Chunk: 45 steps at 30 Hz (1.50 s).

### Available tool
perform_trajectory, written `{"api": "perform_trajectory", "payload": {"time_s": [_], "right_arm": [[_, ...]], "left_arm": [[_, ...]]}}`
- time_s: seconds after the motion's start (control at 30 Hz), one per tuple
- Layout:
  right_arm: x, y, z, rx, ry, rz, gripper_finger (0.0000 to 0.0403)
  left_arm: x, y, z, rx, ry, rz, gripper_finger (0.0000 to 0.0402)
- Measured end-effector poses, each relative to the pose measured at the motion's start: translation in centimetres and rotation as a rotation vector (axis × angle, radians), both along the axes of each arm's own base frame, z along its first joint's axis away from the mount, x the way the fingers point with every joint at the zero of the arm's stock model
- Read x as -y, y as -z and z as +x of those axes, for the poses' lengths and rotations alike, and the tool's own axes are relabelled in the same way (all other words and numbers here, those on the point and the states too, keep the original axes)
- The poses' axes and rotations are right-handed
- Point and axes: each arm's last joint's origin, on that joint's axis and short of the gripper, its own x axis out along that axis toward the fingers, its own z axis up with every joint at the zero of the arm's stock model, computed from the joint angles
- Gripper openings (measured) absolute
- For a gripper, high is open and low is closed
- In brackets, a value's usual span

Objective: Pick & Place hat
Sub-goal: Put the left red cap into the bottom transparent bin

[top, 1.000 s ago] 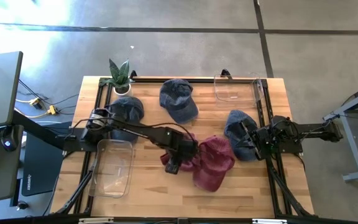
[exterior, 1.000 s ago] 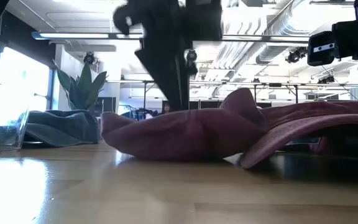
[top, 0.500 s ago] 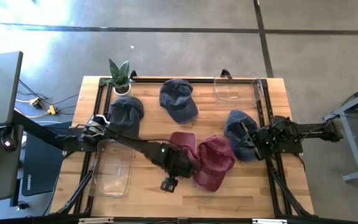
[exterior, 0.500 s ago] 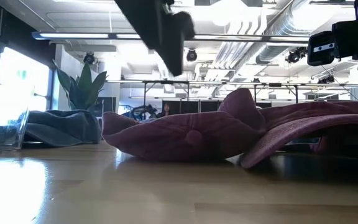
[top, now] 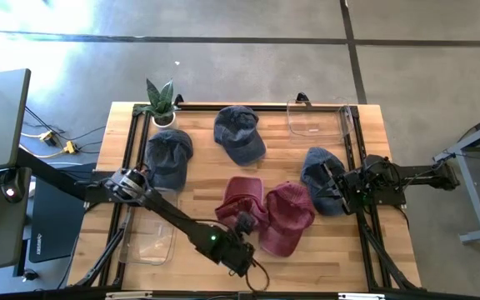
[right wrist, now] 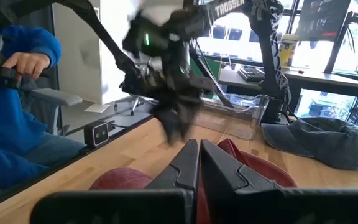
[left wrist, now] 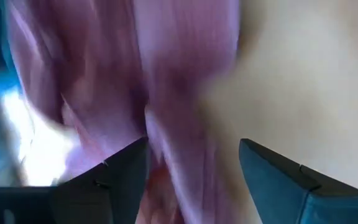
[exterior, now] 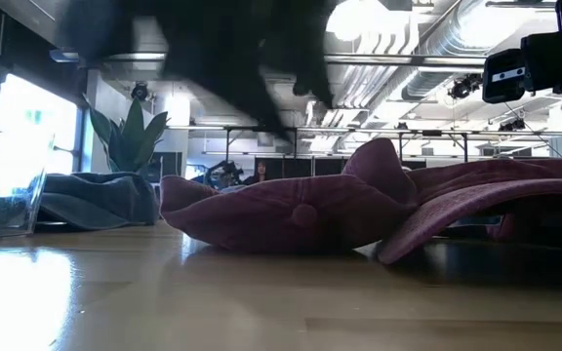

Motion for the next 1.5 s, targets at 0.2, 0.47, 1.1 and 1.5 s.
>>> {"api": "perform_trajectory", "payload": {"time_s": [0.2, 0.47, 1.1, 1.5], "right_arm": [[0.0, 0.0, 0.0, 0.000, 0.000, 0.000, 0.0012], [0.0, 0.0, 0.0, -0.005, 0.000, 0.000, 0.0012], [0.0, 0.0, 0.0, -0.005, 0.000, 0.000, 0.0012], [0.0, 0.1, 0.0, -0.007, 0.000, 0.000, 0.0012]], "left_arm": [[-1.0, 2.8, 1.1, -0.018, -0.052, 0.057, 0.0218], [-1.3, 5.0, 1.9, -0.024, -0.090, 0.084, 0.0192], [-2.1, 4.4, 2.4, -0.130, -0.218, -0.112, 0.0014], [-8.8, -12.7, -2.1, -0.019, -0.297, -0.203, 0.0011]]}}
